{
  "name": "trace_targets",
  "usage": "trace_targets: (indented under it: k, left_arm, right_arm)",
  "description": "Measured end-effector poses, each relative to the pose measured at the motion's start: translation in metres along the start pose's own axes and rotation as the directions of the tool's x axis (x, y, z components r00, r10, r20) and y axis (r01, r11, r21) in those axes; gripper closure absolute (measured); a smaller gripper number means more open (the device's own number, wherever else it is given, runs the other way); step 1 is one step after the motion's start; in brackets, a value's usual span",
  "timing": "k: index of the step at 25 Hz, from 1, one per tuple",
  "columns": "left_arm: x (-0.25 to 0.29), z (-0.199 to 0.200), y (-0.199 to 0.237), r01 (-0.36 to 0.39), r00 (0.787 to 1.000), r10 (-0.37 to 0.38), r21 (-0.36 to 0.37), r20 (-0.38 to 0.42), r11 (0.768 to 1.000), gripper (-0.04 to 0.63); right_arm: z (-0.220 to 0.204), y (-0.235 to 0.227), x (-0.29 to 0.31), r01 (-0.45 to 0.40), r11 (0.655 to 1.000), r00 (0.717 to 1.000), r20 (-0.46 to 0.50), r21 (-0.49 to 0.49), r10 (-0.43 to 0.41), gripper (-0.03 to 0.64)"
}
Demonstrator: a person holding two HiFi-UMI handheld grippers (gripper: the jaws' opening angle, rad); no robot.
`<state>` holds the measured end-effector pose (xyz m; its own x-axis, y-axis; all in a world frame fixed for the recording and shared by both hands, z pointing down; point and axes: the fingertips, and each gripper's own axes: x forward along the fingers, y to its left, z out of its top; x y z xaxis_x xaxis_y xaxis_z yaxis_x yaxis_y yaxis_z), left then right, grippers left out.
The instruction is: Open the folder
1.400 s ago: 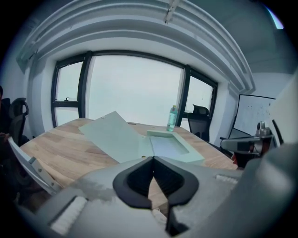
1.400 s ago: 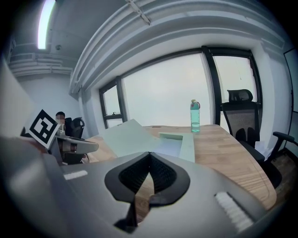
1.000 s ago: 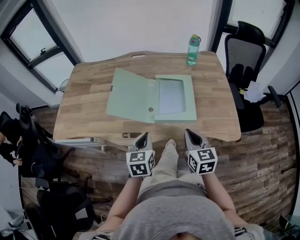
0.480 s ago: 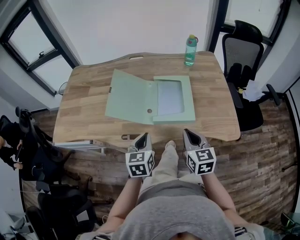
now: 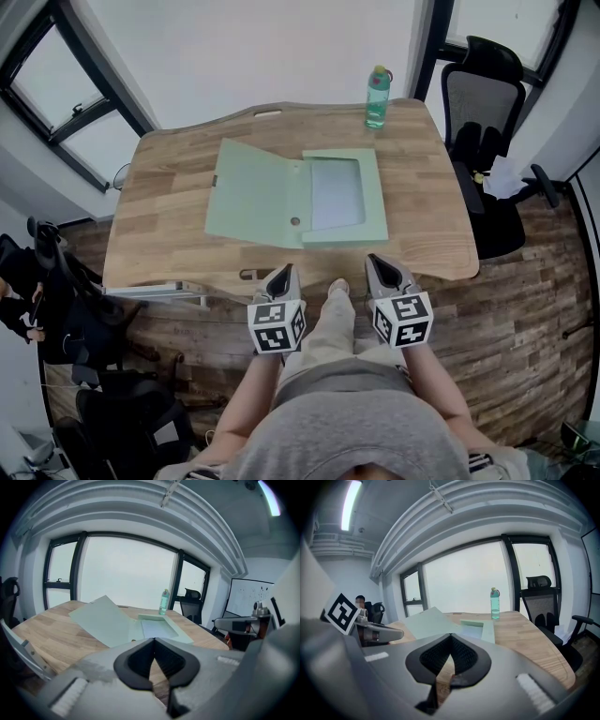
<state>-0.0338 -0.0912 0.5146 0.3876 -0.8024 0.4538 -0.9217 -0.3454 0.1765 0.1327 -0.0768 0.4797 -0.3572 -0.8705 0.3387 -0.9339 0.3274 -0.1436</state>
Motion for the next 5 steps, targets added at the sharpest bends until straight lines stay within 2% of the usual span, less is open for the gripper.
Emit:
trace_targets:
  k: [5]
  left_arm:
    - [0.0022,-0.0006,-0.0009,-0.001,1.0,0.001,-0.001,0.0,1.0,0.591]
  right_arm:
    - [-0.0005,-0.002,-0.0011,0.001,1.0,1.0,0.002,-0.002,-0.001,0.618]
